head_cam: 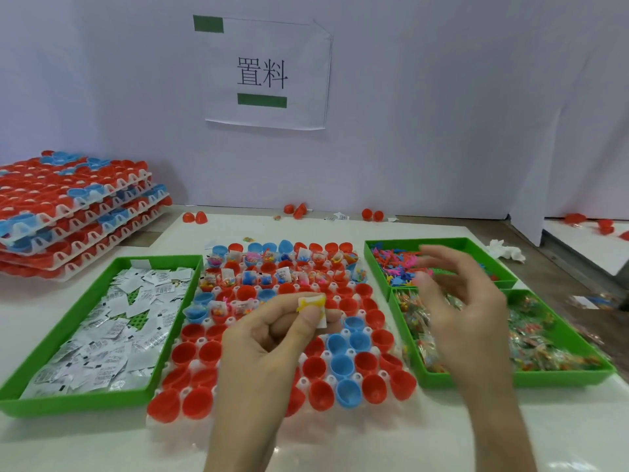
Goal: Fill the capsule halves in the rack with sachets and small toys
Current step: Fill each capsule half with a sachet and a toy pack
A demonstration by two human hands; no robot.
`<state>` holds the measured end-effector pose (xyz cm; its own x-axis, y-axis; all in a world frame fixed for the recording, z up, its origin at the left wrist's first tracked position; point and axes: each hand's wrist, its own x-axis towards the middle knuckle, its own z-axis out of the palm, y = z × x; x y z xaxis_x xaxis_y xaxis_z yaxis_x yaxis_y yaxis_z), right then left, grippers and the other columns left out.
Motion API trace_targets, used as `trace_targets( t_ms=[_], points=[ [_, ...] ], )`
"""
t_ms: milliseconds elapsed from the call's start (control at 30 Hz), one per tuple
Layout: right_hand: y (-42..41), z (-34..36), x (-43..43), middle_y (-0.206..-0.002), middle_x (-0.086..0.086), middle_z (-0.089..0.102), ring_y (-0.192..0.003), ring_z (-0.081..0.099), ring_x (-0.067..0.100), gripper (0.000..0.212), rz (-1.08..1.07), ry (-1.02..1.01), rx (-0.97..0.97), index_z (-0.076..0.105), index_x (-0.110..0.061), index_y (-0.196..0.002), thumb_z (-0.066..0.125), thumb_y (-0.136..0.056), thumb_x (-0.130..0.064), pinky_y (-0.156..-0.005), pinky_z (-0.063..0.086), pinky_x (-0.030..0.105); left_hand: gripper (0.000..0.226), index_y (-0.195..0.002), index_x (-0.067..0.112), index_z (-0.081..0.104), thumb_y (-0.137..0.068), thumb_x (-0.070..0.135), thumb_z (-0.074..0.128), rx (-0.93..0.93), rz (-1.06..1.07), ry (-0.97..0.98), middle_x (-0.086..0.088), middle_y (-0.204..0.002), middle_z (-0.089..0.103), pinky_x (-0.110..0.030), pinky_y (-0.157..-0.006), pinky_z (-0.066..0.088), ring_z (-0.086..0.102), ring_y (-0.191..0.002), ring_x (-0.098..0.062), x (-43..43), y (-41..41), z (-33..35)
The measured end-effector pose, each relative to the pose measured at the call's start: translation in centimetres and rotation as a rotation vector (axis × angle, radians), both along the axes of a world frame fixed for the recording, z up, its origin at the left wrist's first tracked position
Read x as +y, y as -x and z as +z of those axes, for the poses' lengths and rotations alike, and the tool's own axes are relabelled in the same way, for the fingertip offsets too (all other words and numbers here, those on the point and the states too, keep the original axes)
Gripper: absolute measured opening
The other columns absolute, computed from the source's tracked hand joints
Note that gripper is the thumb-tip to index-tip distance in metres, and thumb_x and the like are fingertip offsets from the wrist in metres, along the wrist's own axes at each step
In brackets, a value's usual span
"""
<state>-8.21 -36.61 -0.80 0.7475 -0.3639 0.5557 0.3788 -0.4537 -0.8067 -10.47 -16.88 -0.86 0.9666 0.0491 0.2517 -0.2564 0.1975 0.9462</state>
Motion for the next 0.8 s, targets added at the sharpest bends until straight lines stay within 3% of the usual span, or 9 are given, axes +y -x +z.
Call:
trace_targets(
  t_ms=[67, 133, 233, 300, 400, 500, 600, 700, 800],
  points=[
    [-0.5, -1.2, -3.0, -0.109, -0.009, 0.07, -0.101, 0.065, 0.015, 0.026, -0.117, 0.124, 0.283, 0.069, -0.03, -0.11, 0.071, -0.089, -0.014, -0.09, 0.054, 0.041, 0.017, -0.092, 0.034, 0.077, -0.078, 0.03, 0.068, -0.011, 0.035, 0.016, -0.001, -0.085, 0.079, -0.015, -0.079, 0.055, 0.076, -0.085, -0.015, 0.7, -0.2, 0.2],
    [-0.6, -2.5, -4.3, -0.119, -0.005, 0.067, -0.111, 0.061, 0.02, 0.028, -0.124, 0.271, 0.559, 0.068, -0.027, -0.116, 0.073, -0.089, -0.02, -0.099, 0.048, 0.045, 0.018, -0.092, 0.03, 0.077, -0.077, 0.028, 0.069, -0.021, 0.091, 0.046, -0.003, -0.085, 0.078, -0.015, -0.076, 0.055, 0.076, -0.084, -0.017, 1.0, -0.4, 0.2],
    [-1.0, -3.4, -3.6, -0.115, -0.01, 0.067, -0.114, 0.059, 0.021, 0.018, -0.157, 0.422, 0.686, 0.067, -0.041, -0.098, 0.074, -0.086, -0.029, -0.104, 0.043, 0.047, 0.018, -0.096, 0.021, 0.073, -0.078, 0.024, 0.069, -0.044, 0.179, 0.084, -0.004, -0.083, 0.078, -0.013, -0.07, 0.055, 0.076, -0.081, -0.018, 0.9, -0.5, 0.2],
    [-1.4, -3.6, -3.3, -0.099, -0.014, 0.07, -0.105, 0.062, 0.019, 0.015, -0.171, 0.398, 0.674, 0.067, -0.042, -0.08, 0.075, -0.085, -0.03, -0.099, 0.046, 0.047, 0.018, -0.096, 0.016, 0.07, -0.079, 0.022, 0.069, -0.056, 0.185, 0.075, -0.003, -0.082, 0.078, -0.013, -0.069, 0.055, 0.076, -0.08, -0.019, 0.8, -0.4, 0.1],
    [-1.6, -3.9, -3.6, -0.083, -0.016, 0.071, -0.089, 0.065, 0.017, 0.019, -0.217, 0.326, 0.615, 0.07, -0.038, -0.069, 0.077, -0.084, -0.028, -0.089, 0.051, 0.044, 0.012, -0.088, 0.015, 0.069, -0.079, 0.022, 0.071, -0.066, 0.173, 0.064, -0.004, -0.083, 0.078, -0.014, -0.069, 0.055, 0.076, -0.078, -0.021, 0.9, -0.2, 0.2],
    [-1.4, -4.1, -3.6, -0.083, -0.011, 0.071, -0.086, 0.065, 0.02, 0.021, -0.236, 0.166, 0.456, 0.071, -0.034, -0.071, 0.078, -0.084, -0.02, -0.081, 0.054, 0.042, 0.01, -0.08, 0.027, 0.074, -0.072, 0.031, 0.072, -0.074, 0.164, 0.025, -0.002, -0.081, 0.078, -0.014, -0.067, 0.055, 0.076, -0.076, -0.019, 1.2, 0.0, 0.3],
    [-1.2, -3.6, -3.4, -0.08, -0.01, 0.073, -0.084, 0.067, 0.018, 0.019, -0.226, 0.001, 0.246, 0.074, -0.029, -0.077, 0.077, -0.084, -0.012, -0.078, 0.055, 0.035, 0.018, -0.078, 0.027, 0.077, -0.064, 0.038, 0.075, -0.07, 0.149, -0.019, -0.003, -0.078, 0.077, -0.013, -0.064, 0.053, 0.074, -0.074, -0.015, 1.3, 0.1, 0.3],
    [-0.6, -1.9, -1.9, -0.076, -0.005, 0.075, -0.072, 0.07, 0.01, 0.023, -0.001, -0.185, 0.098, 0.078, -0.027, -0.078, 0.076, -0.084, -0.006, -0.066, 0.054, 0.016, 0.019, -0.074, 0.029, 0.077, -0.057, 0.039, 0.078, -0.057, 0.119, -0.019, -0.001, -0.076, 0.076, -0.011, -0.062, 0.052, 0.072, -0.073, -0.01, 1.0, 0.2, 0.3],
    [0.4, 0.0, 0.8, -0.078, 0.001, 0.076, -0.069, 0.071, 0.011, 0.022, 0.279, -0.209, 0.028, 0.078, -0.024, -0.085, 0.076, -0.082, -0.002, -0.067, 0.055, 0.018, 0.013, -0.07, 0.034, 0.077, -0.057, 0.033, 0.078, -0.077, 0.049, -0.064, 0.003, -0.074, 0.076, -0.011, -0.062, 0.052, 0.071, -0.07, -0.006, 0.5, 0.3, 0.5]
  ],
)
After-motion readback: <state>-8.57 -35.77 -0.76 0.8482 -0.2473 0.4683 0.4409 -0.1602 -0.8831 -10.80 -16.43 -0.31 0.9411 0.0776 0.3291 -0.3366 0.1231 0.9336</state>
